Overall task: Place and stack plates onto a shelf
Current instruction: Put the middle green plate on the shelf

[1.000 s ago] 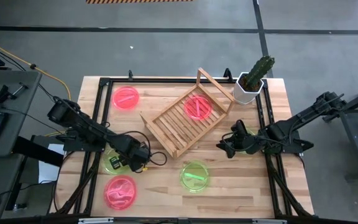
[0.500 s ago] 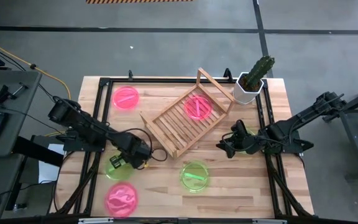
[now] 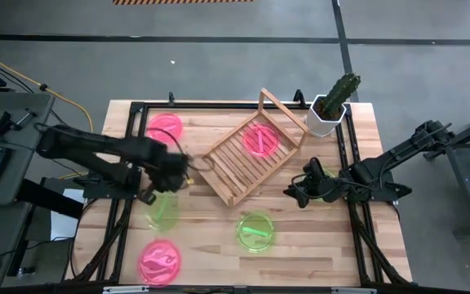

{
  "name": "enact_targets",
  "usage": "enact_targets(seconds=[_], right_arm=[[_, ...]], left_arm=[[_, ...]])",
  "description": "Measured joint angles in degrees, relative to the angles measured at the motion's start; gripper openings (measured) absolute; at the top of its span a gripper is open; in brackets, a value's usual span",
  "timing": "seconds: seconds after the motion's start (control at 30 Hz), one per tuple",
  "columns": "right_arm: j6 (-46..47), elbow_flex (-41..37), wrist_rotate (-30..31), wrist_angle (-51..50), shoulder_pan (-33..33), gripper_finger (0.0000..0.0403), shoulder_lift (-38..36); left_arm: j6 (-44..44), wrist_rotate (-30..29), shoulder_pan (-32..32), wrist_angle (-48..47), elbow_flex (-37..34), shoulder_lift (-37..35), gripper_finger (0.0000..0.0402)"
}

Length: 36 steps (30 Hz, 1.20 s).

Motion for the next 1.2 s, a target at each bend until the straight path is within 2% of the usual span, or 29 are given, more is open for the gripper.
enact_targets(seconds=[0.07, 0.17, 0.27, 0.33, 0.43, 0.57, 0.67, 0.8, 1.03, 1.2], right_arm=[[0.00, 0.00, -0.03, -0.01, 0.01, 0.0172, 0.00], [-0.02, 0.00, -0.04, 0.00, 0.00, 0.0172, 0.00], [-0.02, 0.00, -0.04, -0.02, 0.00, 0.0172, 0.00], [-0.02, 0.00, -0.05, -0.04, 0.00, 0.0172, 0.00], [-0.30, 0.00, -0.04, -0.06, 0.00, 0.0172, 0.00], [-0.38, 0.00, -0.07, -0.08, 0.00, 0.0172, 0.00], [-0.48, 0.00, -0.07, -0.14, 0.00, 0.0172, 0.00], [-0.48, 0.00, -0.07, -0.92, 0.00, 0.0172, 0.00], [-2.01, 0.00, 0.46, -1.22, 0.00, 0.0172, 0.00], [-2.90, 0.00, 1.45, -1.21, 0.00, 0.0172, 0.00]], left_arm=[[-5.83, 2.07, 0.25, -1.54, 3.97, -3.03, 0.0000], [-17.94, 1.82, 0.38, -1.60, 10.63, -5.74, 0.0000], [-28.04, -1.02, 2.28, 0.52, 18.44, -5.49, 0.0000], [-31.10, -4.11, 4.74, 2.45, 23.39, -3.73, 0.0000], [-31.02, -6.15, 10.12, 6.56, 29.96, 0.62, 0.0000], [-25.58, -6.14, 18.45, 9.30, 37.95, 8.86, 0.0000], [-21.10, -6.01, 24.02, 9.34, 41.89, 15.63, 0.0000], [-19.64, -2.26, 29.53, 8.88, 43.13, 23.96, 0.0000], [-19.69, -1.78, 32.04, 5.36, 43.11, 37.20, 0.0000], [-19.95, -1.74, 31.51, 6.02, 43.17, 42.91, 0.0000]])
